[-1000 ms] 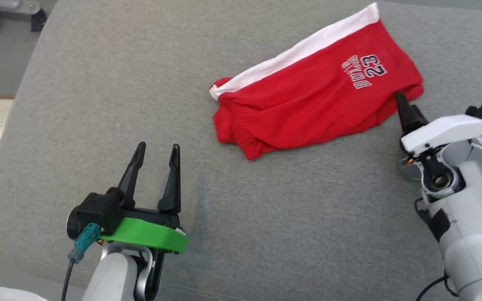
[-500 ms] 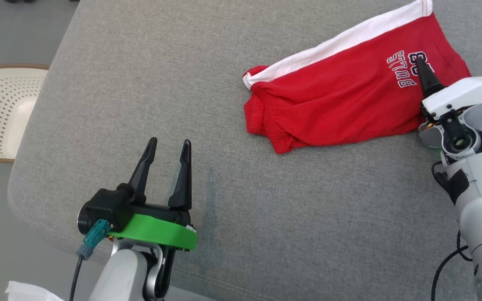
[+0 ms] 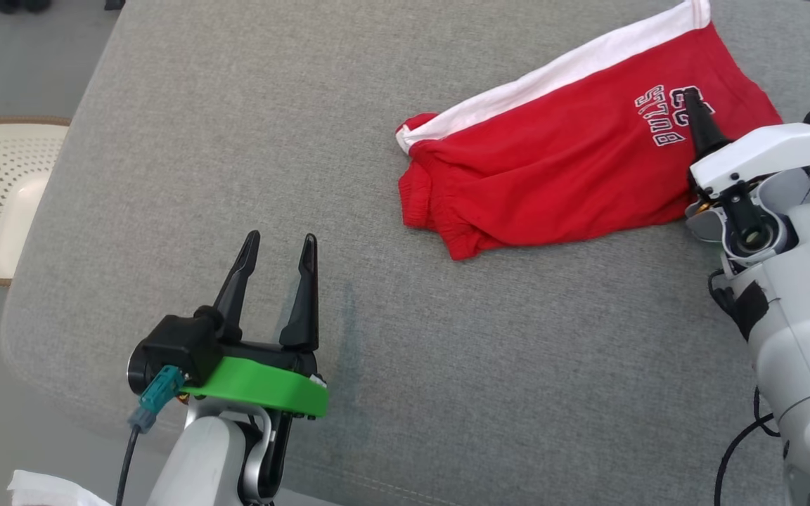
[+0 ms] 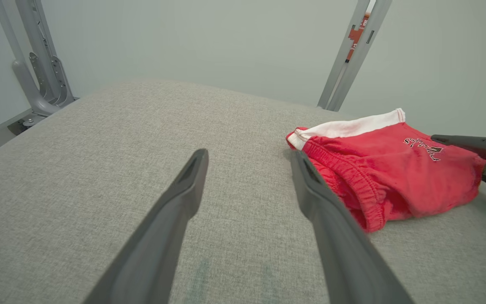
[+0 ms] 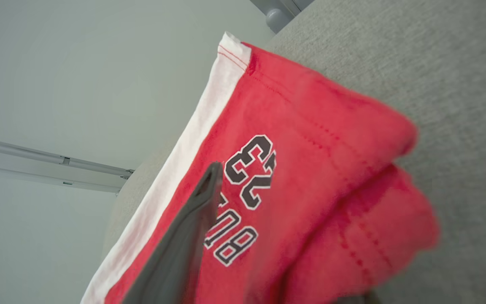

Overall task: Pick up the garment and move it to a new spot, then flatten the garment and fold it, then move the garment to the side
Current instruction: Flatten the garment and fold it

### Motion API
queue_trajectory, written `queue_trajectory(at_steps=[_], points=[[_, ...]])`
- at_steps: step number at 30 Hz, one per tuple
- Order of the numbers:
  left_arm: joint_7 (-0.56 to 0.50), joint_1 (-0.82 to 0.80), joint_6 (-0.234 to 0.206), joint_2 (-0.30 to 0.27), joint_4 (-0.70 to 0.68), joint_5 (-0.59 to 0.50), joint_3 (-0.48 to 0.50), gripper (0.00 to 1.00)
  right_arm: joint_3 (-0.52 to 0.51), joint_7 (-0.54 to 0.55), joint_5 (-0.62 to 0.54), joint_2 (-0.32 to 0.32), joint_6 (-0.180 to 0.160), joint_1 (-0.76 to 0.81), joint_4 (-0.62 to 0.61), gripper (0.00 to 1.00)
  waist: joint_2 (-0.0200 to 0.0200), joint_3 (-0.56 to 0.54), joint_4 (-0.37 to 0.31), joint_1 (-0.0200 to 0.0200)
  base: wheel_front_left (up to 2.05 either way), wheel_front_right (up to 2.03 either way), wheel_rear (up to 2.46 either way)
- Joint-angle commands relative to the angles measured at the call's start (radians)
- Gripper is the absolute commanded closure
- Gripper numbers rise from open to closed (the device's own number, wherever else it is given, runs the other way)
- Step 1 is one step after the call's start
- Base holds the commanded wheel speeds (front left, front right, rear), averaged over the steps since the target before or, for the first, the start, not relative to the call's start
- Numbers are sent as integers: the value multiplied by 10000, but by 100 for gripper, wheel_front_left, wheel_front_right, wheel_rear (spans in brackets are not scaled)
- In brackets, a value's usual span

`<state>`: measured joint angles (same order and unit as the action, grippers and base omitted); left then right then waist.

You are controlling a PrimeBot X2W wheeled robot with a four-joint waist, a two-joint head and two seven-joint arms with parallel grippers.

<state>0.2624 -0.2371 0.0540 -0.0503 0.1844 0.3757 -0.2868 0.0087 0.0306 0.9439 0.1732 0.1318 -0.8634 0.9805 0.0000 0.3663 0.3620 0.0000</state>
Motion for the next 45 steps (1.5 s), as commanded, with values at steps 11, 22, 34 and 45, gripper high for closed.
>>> queue_trajectory(at_steps=[11, 22, 34, 45], points=[[25, -98, 99, -12, 75, -60, 72, 0, 487, -264, 395, -66, -23, 738, -145, 100, 0, -413, -488, 0, 0, 0, 0], [25, 438, 93, -14, 122, -200, 421, 0, 625, -1249, 376, 43, -20, 1445, -261, 100, 0, -1161, -971, 0, 0, 0, 0], [25, 831, 203, -15, 158, -429, 718, 0, 304, -2250, 218, -255, -20, 2820, -617, 100, 0, -1751, -2038, 0, 0, 0, 0], [25, 836, 329, -15, 248, -552, 697, 0, -82, -2443, -236, -515, -16, 3433, -1102, 100, 0, -1825, -2492, 0, 0, 0, 0]])
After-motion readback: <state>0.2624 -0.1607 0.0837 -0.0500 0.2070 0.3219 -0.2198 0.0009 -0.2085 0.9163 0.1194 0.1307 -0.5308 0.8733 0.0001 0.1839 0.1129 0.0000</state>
